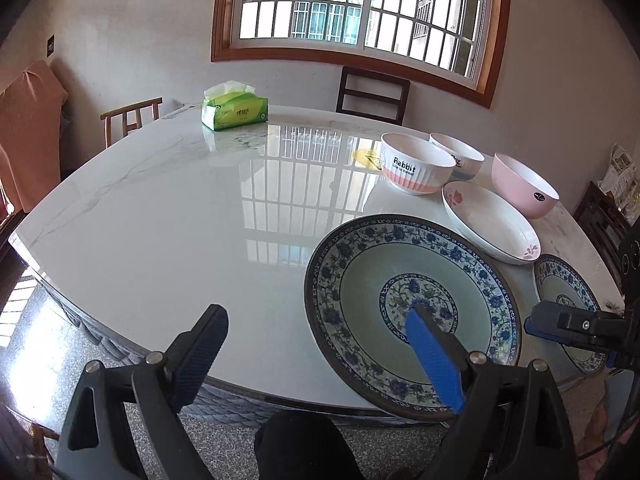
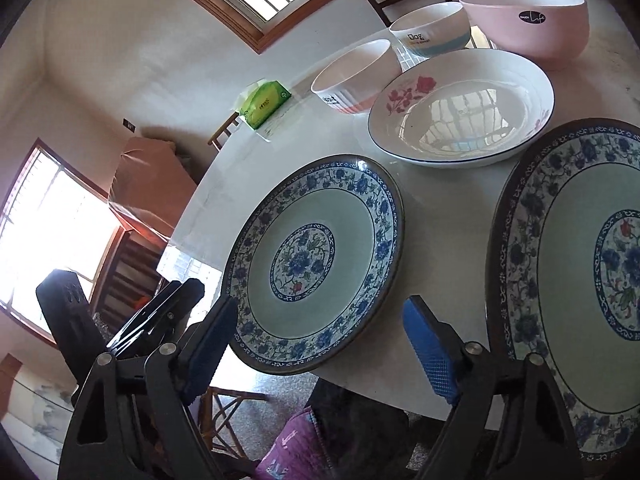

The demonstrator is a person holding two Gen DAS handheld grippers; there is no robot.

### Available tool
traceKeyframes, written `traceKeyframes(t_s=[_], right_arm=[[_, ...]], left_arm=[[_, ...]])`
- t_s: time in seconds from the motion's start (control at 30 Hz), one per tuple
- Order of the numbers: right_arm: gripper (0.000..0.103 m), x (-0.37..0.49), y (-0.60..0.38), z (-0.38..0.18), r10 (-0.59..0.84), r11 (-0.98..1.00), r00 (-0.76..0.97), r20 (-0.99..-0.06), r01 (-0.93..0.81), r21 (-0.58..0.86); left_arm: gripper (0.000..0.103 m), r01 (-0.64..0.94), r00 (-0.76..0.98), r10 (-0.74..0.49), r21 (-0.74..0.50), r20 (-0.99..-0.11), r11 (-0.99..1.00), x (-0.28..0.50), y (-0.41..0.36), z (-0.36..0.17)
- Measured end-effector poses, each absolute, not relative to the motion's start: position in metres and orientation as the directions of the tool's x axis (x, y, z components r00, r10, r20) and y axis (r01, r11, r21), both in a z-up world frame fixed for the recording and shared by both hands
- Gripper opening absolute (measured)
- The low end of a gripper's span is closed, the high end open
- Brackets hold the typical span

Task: Organize plates and bowls
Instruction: 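Grasp the rim of the larger blue-and-white plate with the left tool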

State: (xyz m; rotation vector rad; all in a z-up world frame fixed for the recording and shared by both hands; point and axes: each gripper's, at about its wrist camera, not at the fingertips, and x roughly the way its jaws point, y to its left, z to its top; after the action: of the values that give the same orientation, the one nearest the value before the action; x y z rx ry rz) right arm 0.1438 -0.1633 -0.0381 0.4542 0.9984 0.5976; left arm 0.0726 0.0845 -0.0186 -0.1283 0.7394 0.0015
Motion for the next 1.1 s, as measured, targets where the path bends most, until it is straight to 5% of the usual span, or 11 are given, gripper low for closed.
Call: traceKeyframes(t_s=[0.33, 0.5, 0.57, 0.6, 1.1], right_arm=[[0.083, 0.167, -0.152, -0.043, 0.601, 0.797, 0.400, -0.692, -0.235, 0.556], [0.080, 0.178, -0.149, -0.042, 0.586, 0.808, 0.394, -0.708, -0.223, 0.545], [0.078, 0.182, -0.148, -0.042, 0.574, 0.818, 0.388, -0.721, -0.220, 0.532], [0.076, 0.184, -0.147, -0.043, 0.565, 0.824, 0.386, -0.729, -0.219, 0.522], [0.028, 0.207, -0.153, -0.050, 0.503, 0.864, 0.353, -0.789, -0.187, 0.468]], left_arm=[[0.091, -0.048, 0.733, -0.023, -0.086, -0.680, 0.995, 0.081, 0.088, -0.027], [0.063, -0.035, 0.692, -0.060, -0.117, -0.719, 0.993, 0.091, 0.093, -0.035], [0.035, -0.025, 0.667, -0.087, -0.139, -0.740, 0.990, 0.095, 0.095, -0.040], [0.031, -0.021, 0.655, -0.099, -0.149, -0.749, 0.989, 0.097, 0.095, -0.043], [0.005, -0.050, 0.696, -0.036, -0.099, -0.717, 0.994, 0.099, 0.094, -0.035]])
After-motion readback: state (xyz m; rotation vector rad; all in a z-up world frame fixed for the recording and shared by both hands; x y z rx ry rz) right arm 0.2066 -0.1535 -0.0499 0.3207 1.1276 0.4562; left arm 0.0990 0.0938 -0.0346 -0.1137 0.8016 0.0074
